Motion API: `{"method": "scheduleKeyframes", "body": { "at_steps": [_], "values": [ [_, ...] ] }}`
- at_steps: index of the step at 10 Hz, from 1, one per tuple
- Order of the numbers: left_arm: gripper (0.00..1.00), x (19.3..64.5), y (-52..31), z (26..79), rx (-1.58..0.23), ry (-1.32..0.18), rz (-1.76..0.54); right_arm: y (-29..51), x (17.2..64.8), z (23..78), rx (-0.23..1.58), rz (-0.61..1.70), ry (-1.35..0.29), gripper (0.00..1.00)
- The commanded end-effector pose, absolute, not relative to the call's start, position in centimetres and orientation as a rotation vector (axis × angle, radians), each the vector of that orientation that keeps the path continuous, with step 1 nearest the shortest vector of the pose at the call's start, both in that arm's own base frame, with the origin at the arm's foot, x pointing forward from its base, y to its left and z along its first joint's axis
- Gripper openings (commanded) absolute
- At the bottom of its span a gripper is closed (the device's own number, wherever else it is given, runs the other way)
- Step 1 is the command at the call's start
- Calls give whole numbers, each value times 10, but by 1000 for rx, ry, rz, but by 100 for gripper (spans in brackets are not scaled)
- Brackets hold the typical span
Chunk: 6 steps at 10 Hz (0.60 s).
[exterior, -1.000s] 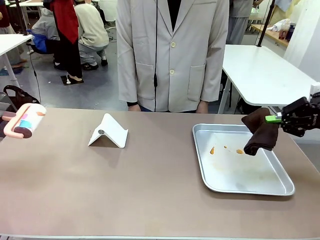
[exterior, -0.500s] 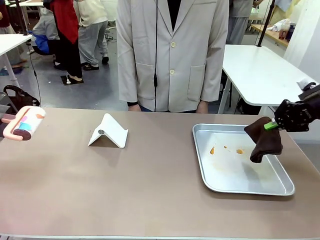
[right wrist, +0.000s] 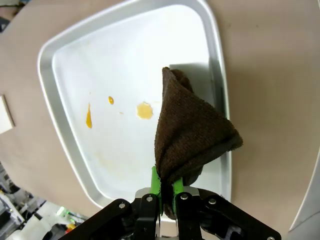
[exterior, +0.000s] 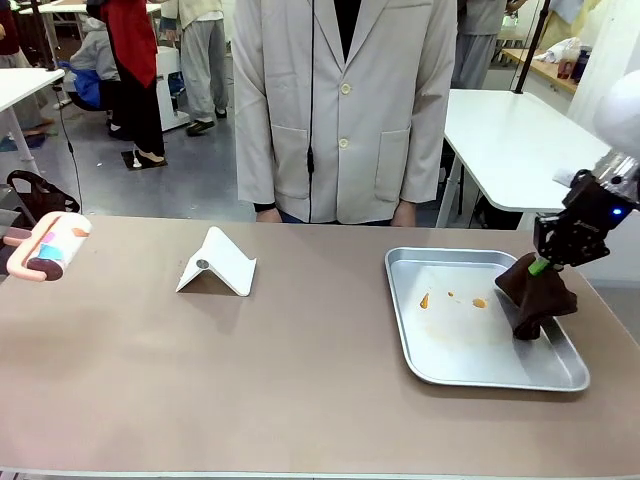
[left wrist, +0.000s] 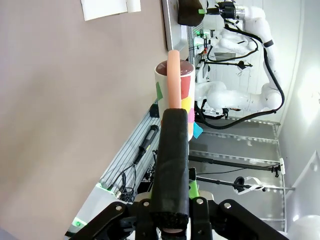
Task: Clean the surface of the table.
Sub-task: Clean the area not pointed to by the person.
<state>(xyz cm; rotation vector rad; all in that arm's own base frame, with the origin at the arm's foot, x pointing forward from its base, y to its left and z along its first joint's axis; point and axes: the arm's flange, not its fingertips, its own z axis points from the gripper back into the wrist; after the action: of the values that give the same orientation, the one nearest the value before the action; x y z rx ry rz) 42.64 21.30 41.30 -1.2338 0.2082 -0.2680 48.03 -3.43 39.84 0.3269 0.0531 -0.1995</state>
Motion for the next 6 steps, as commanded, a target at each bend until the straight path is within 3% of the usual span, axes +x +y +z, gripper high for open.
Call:
{"method": "scheduleKeyframes", "body": {
  "at_steps": [1,6],
  "values": [
    [22,427,213,418,-1248,194,-274,-24,501,399,343,-206,89,10],
    [22,427,213,418,-1248,194,-274,52,539,330,413,-143,162,10]
  ]
}}
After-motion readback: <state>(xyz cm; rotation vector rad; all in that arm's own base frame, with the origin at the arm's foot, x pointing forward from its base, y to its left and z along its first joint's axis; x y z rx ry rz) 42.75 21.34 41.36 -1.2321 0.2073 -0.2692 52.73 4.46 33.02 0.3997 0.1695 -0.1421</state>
